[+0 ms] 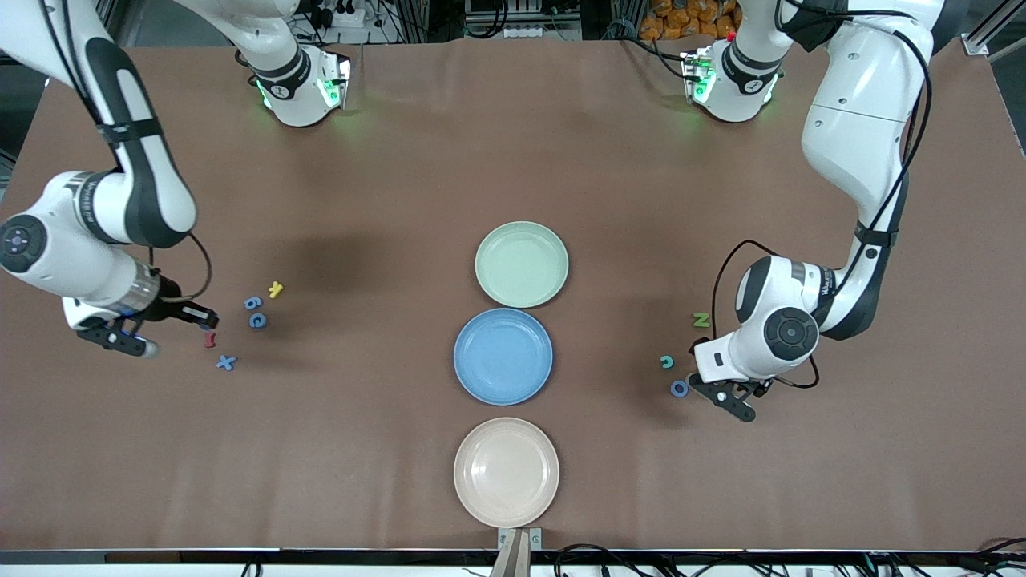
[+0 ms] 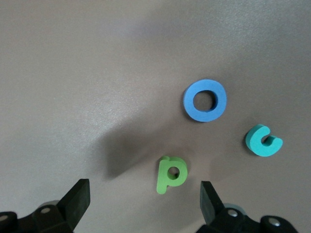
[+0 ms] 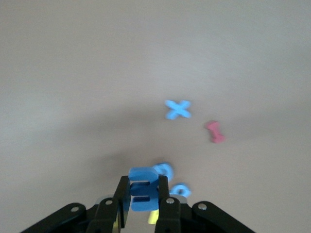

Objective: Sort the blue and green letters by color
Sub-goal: 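Carry the blue 3 to the blue plate while the left gripper lowers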

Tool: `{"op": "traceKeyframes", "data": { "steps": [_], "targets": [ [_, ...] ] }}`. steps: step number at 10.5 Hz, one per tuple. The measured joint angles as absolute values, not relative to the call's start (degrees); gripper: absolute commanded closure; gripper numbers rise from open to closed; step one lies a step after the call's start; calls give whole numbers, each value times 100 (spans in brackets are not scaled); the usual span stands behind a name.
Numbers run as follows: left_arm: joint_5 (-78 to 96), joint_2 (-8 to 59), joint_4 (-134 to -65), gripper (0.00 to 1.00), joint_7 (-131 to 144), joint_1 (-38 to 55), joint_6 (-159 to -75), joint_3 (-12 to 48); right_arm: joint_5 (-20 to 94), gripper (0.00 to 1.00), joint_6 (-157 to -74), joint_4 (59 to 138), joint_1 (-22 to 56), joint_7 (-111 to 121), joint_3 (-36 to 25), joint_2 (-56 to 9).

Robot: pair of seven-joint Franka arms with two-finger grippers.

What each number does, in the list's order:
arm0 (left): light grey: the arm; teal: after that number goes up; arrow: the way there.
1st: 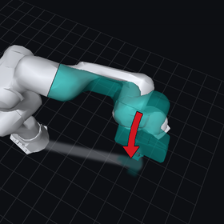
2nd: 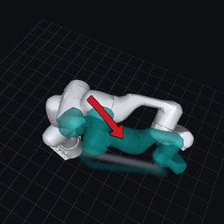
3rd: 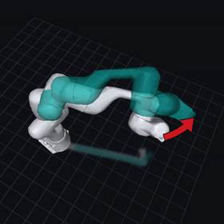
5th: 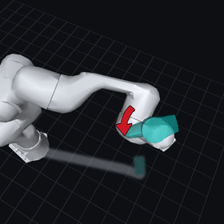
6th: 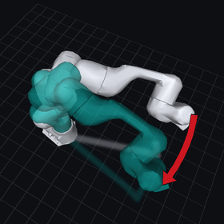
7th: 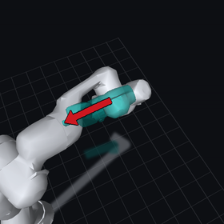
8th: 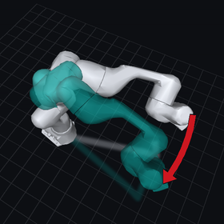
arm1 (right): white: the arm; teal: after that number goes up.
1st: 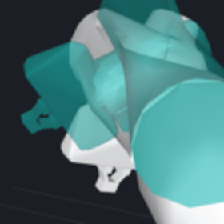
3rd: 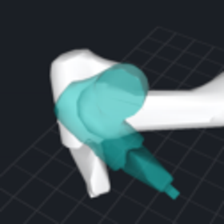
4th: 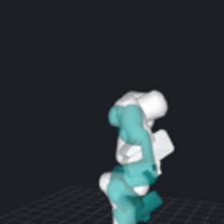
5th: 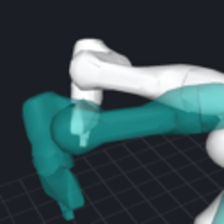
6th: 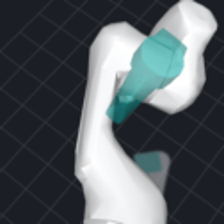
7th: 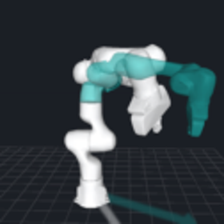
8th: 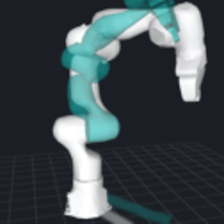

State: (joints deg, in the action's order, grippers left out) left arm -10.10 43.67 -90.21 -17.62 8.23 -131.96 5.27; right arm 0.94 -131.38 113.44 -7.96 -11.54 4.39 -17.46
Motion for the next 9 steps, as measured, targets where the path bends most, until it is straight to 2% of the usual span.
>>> {"op": "traceKeyframes", "data": {
  "steps": [4, 9],
  "targets": [
    [-998, 4379, -9085, 0, -1758, 808, -13196, 529, 119, 100, -13123, 10662, 441, -1189, 469, -2038],
    [-828, 4405, -9142, 0, -1757, 786, -13196, 546, 249, 100, -13415, 9118, 1875, -1358, 462, -3262]
  ]
}}
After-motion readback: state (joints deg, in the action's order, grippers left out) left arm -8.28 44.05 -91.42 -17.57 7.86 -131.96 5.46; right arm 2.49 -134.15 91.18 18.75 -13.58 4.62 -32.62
